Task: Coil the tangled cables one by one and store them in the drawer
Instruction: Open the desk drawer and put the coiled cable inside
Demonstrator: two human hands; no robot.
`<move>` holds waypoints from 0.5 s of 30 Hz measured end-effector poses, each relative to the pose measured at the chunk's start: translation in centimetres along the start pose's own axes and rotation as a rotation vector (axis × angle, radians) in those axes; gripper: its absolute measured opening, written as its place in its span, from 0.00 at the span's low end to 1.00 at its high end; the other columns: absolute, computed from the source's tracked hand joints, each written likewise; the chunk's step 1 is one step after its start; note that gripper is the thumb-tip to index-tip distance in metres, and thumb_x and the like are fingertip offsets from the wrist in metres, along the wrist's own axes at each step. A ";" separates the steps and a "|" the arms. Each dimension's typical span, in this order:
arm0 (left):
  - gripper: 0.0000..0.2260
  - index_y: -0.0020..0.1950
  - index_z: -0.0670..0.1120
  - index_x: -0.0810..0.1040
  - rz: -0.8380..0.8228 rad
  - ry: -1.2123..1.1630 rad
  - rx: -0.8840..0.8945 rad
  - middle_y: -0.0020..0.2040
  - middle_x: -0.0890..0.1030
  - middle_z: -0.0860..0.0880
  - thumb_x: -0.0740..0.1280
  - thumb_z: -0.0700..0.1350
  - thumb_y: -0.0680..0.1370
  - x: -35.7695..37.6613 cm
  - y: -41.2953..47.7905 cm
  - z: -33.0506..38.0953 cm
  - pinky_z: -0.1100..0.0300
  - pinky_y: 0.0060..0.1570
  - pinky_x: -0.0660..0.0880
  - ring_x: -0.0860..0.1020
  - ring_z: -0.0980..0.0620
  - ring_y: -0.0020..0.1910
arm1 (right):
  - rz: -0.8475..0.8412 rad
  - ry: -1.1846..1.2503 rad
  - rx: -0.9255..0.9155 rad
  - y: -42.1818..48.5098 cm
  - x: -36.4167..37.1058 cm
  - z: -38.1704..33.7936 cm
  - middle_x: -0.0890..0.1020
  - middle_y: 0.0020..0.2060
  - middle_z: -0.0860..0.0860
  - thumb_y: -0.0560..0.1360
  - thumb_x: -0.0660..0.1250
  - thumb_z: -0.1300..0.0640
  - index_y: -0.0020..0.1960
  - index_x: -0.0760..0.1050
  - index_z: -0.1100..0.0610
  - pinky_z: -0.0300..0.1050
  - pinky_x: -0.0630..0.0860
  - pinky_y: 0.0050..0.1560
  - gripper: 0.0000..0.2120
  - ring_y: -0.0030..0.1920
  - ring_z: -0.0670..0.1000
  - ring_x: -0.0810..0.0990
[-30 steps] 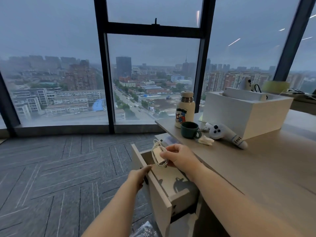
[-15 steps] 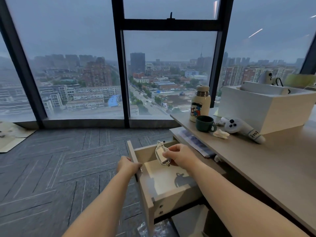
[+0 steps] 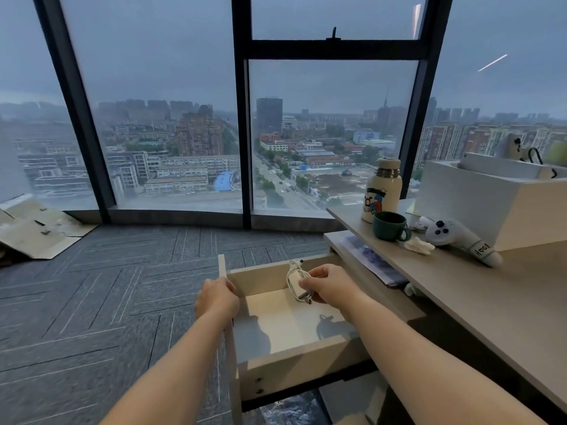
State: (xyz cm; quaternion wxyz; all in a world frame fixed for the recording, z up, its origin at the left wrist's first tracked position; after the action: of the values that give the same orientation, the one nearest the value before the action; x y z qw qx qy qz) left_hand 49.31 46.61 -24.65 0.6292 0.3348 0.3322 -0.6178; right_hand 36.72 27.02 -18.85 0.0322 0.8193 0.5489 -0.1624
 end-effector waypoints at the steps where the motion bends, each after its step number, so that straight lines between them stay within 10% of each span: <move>1: 0.10 0.50 0.53 0.77 0.009 0.031 -0.009 0.57 0.71 0.46 0.60 0.40 0.77 -0.3 0.0 -0.4 0.51 0.54 0.74 0.73 0.44 0.56 | -0.004 -0.006 -0.003 0.0 0.0 0.0 0.80 0.47 0.57 0.73 0.71 0.60 0.56 0.73 0.61 0.43 0.79 0.48 0.14 0.42 0.49 0.78; 12: 0.14 0.59 0.51 0.75 0.132 0.290 0.064 0.61 0.74 0.47 0.59 0.41 0.76 -0.8 -0.6 0.3 0.54 0.60 0.68 0.70 0.46 0.61 | -0.026 -0.007 0.022 0.3 0.2 0.3 0.79 0.44 0.55 0.74 0.70 0.61 0.54 0.73 0.60 0.39 0.78 0.42 0.11 0.41 0.48 0.78; 15: 0.11 0.59 0.48 0.75 0.039 0.032 0.226 0.60 0.75 0.47 0.63 0.44 0.77 0.6 -1.4 2.5 0.55 0.58 0.71 0.73 0.49 0.57 | -0.018 0.004 0.043 0.6 -0.2 0.8 0.78 0.44 0.55 0.75 0.69 0.61 0.57 0.71 0.61 0.37 0.77 0.39 0.12 0.39 0.47 0.77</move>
State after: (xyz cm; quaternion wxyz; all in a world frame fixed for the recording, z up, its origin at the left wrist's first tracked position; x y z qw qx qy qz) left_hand 47.97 44.21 -23.78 0.5941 0.4198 0.2640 -0.6333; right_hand 37.04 26.36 -19.61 0.0120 0.8153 0.5525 -0.1728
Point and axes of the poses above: each hand's wrist, its own y-axis towards the middle knuckle, its own x-axis out of the palm, z = x × y, the point moved 2 cm from there along y, towards the middle knuckle
